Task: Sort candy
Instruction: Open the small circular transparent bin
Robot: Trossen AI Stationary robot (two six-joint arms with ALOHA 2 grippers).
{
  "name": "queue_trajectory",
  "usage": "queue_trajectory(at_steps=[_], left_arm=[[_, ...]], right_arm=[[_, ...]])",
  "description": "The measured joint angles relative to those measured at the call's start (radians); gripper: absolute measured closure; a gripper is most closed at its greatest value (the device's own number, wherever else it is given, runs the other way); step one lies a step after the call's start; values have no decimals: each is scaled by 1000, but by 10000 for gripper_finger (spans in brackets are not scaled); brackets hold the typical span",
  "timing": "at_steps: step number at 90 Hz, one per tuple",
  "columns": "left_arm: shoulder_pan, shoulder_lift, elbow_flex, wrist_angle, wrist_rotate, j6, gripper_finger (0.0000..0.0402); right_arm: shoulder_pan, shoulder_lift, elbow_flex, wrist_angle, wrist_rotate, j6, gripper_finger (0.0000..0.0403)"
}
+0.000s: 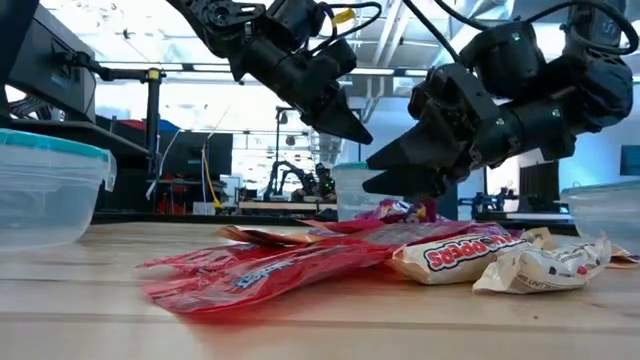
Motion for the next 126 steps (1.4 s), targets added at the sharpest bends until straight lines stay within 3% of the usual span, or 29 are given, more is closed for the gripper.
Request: queue_trajectory(at_steps=[32,79,97,126], left_arm=[[23,1,0,-28,-69,2,402],[40,2,0,-115,-67,-15,402],[20,2,0,-140,-11,-74,402],[-43,3,0,-153,2,-98,402]], right_arm=[[-8,0,0,-11,2,-3,175],[-44,0,0,-12,1,-3,175],[-77,-1,0,-30,1,-2,175],[-173,-162,0,-246,-6,-10,175]])
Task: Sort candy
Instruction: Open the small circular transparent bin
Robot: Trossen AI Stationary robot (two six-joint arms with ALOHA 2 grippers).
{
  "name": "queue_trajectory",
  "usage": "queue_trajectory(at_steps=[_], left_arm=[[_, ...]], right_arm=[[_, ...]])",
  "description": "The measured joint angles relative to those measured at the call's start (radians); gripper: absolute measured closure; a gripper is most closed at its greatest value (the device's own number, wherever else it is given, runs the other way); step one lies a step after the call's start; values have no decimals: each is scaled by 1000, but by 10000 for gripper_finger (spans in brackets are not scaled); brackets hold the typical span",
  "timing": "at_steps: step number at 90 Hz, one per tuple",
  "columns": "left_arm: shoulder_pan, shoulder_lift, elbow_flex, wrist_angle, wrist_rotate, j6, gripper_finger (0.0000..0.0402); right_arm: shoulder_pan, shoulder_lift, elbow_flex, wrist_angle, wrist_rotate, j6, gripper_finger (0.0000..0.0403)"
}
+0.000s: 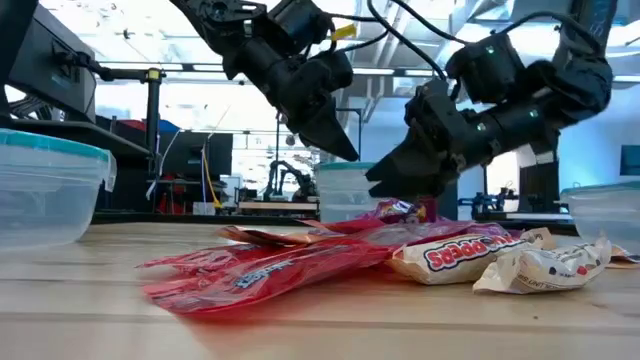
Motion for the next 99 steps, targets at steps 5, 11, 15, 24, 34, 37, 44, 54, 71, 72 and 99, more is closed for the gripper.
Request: queue_trajectory(at_steps=[5,11,15,24,34,37,44,54,71,72,99], left_arm=[[-2,0,0,-1,0,2,402],[-2,0,0,0,-4,10,402],[1,0,0,2,-5,15,402],[11,-6,0,7,-7,19,402],[19,-21,1,5,-10,10,402],[19,-25,1,5,-10,2,402],[19,-43,2,-30,-12,-33,402],[1,-85,1,-116,-61,-122,402],[-63,-172,2,-357,-221,-293,402],[-68,-173,1,-369,-225,-302,402],[-115,-162,-102,-415,-303,-402,402]], right_arm=[[-12,-42,0,-49,0,-22,175],[-21,-88,0,-98,1,-42,175],[-25,-114,0,-131,0,-44,175],[-28,-154,0,-193,-3,-45,175],[-31,-161,0,-249,-53,-45,175],[-37,-157,0,-254,-74,-45,175],[-58,-135,0,-246,-120,-46,175],[-88,-123,-1,-212,-131,-90,175],[-154,-131,0,-161,-140,-190,175],[-159,-131,0,-160,-142,-194,175],[-195,-40,54,-130,-267,-217,175]])
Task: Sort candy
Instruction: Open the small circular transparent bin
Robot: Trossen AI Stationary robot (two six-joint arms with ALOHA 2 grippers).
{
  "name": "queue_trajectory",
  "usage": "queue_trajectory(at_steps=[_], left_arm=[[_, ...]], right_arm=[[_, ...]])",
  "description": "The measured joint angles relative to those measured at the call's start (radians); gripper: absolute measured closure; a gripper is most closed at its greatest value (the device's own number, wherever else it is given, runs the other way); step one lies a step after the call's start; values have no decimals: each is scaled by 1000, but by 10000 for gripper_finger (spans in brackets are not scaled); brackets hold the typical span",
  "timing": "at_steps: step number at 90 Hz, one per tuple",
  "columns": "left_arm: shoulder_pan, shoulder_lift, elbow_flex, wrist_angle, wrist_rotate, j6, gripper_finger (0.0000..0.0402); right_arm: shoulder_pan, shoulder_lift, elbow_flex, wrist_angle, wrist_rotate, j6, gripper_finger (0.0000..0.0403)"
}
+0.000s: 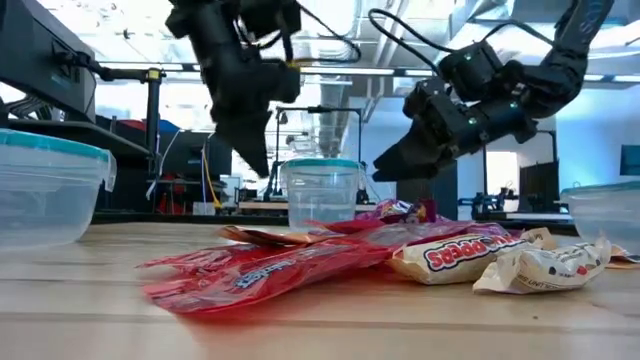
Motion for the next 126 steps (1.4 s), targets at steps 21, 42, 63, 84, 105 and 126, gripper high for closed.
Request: queue_trajectory(at_steps=[21,42,63,84,105,126], left_arm=[[66,-2,-21,110,-34,54,402],[123,-2,-21,170,-34,108,402],[138,-9,-20,150,-33,133,402],[106,-82,49,165,-31,203,402],[176,-25,54,354,178,262,402],[220,97,52,406,337,298,402]], right_arm=[[47,28,18,-6,-1,48,175],[106,28,18,-4,-1,83,175],[124,26,18,-56,-1,119,175],[171,15,17,-125,-2,150,175],[163,202,16,224,-3,189,175],[131,312,16,395,-46,261,175]])
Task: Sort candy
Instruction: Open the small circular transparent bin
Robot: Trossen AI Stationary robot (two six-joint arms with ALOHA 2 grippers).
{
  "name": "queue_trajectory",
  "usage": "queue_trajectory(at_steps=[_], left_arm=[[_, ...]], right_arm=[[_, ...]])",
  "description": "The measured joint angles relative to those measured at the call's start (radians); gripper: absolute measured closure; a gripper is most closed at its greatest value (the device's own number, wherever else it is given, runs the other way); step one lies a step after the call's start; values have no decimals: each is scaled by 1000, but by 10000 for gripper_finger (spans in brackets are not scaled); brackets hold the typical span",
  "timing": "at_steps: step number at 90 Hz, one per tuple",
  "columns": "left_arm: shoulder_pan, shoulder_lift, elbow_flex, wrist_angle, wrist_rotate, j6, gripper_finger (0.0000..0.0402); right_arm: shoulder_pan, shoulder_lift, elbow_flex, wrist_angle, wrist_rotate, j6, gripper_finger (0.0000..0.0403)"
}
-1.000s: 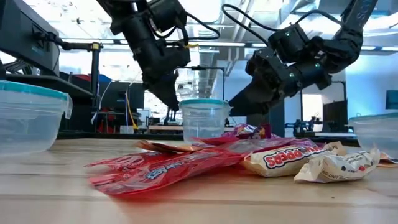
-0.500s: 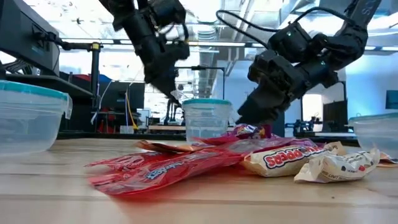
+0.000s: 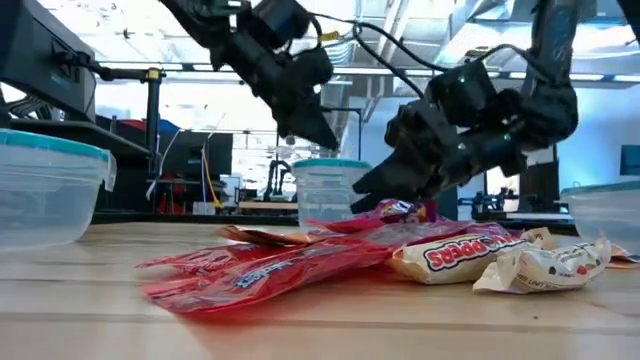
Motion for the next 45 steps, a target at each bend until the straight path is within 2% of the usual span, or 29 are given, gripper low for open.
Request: queue_trajectory(at_steps=[9,45], left_arm=[[2,44,0,14,51,0,402],[-4,139,5,34,57,-13,402]], right_arm=[[-6,8,0,43,-12,22,175],[-36,15,-5,123,-40,88,175]])
